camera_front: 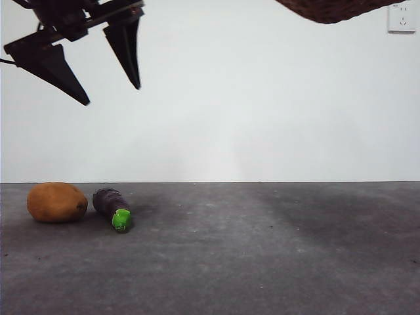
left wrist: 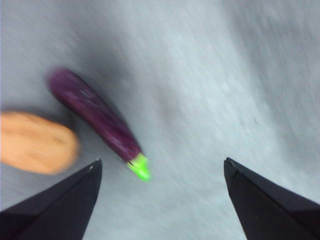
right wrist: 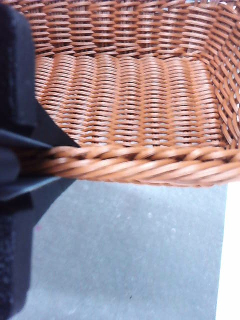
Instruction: Help me put the vegetables on the table into the basket
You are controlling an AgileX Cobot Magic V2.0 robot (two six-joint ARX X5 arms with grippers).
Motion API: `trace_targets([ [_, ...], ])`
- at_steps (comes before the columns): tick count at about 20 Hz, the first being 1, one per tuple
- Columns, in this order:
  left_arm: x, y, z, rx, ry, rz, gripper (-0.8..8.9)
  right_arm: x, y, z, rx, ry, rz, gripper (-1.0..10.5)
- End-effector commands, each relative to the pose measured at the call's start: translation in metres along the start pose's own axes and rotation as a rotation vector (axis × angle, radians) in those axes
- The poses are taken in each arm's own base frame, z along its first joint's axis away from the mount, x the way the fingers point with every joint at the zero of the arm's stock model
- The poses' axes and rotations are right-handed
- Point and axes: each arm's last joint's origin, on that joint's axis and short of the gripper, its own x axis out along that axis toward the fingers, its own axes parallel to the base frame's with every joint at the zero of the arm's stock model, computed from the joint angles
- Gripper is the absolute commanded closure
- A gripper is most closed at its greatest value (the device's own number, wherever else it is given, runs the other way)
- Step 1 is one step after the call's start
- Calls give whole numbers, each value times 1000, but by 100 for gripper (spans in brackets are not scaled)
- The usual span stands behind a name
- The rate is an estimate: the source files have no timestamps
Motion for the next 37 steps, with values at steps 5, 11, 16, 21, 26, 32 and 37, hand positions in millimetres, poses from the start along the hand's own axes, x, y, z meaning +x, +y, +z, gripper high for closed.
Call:
trace_targets([
  [5,-14,82,4,-36,94,194,400,0,0,-1,-37,13,9,957],
  [11,-16,117,4,-360,89,160,401,0,0,-1,-52,7,9,957],
  [16,16,108,9,-462,154,152,400,0,1,-2,-62,15,13,957],
  [21,54,104,7,-513,227,186,399,0,1,-5,-78,46,19,957],
  [26,79,106,7,-576,230,187,399,0,2,-6,-86,52,44,957],
  [32,98,103,11,-592,234,182,399,0,4,-5,-103,42,113,957],
  [37,109,103,16,-612,246,191,399,0,4,-5,-111,40,118,957],
])
